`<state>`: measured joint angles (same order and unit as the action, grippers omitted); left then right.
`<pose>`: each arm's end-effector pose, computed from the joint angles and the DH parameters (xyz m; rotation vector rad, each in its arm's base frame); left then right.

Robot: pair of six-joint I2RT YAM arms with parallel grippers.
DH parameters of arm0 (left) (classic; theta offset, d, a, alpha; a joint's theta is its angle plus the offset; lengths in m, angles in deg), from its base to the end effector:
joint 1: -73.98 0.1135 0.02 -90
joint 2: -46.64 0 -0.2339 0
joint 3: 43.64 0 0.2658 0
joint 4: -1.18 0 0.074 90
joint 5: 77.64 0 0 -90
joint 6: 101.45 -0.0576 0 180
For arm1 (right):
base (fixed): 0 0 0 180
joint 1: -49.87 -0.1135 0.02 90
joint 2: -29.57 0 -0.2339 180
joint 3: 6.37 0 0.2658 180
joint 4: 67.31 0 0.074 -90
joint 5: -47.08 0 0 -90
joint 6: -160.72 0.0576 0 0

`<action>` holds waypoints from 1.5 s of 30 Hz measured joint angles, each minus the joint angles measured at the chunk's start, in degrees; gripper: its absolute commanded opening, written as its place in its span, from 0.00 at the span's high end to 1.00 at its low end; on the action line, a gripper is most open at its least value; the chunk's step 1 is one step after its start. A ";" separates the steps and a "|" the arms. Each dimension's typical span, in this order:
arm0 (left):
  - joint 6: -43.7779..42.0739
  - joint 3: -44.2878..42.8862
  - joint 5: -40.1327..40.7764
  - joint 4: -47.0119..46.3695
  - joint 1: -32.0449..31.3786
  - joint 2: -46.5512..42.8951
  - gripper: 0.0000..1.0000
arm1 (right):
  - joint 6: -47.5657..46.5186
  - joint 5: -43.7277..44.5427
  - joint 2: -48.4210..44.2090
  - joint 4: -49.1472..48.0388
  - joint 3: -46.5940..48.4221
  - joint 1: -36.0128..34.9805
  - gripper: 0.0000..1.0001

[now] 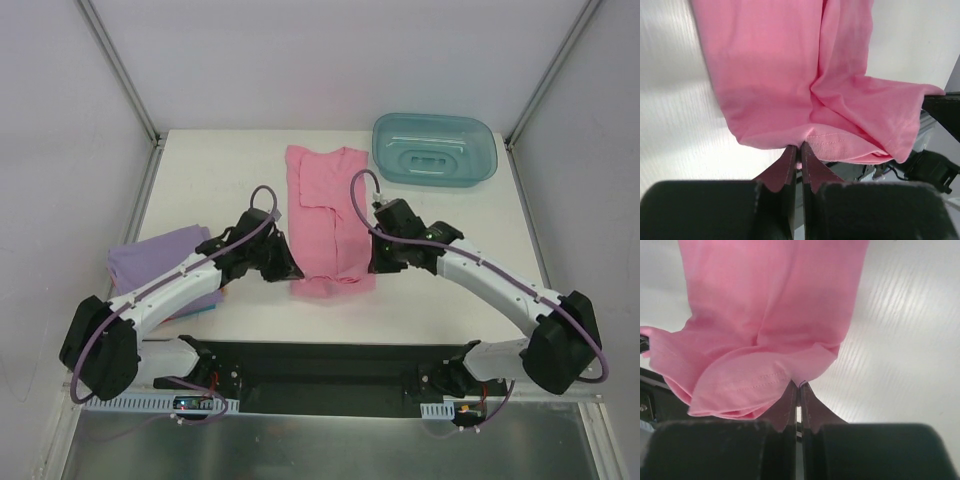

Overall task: Fold and stack the t-shirts
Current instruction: Fold the folded rectangular tshirt in 1/3 of the way

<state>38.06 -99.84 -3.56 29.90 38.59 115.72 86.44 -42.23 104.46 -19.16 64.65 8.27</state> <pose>0.2292 -0.1822 0.1868 -0.1517 2.5063 -1.0187 0.2287 0.2021 0.2176 -0.5603 2.4618 0.4034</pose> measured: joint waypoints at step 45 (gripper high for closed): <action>-10.10 -30.97 -5.03 1.14 17.27 38.38 0.15 | -12.94 -15.82 43.89 -1.14 37.66 20.92 0.38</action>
<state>27.97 -130.81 -8.59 31.04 55.85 154.10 73.51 -58.06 148.35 -20.29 102.31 29.19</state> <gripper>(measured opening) 0.452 0.322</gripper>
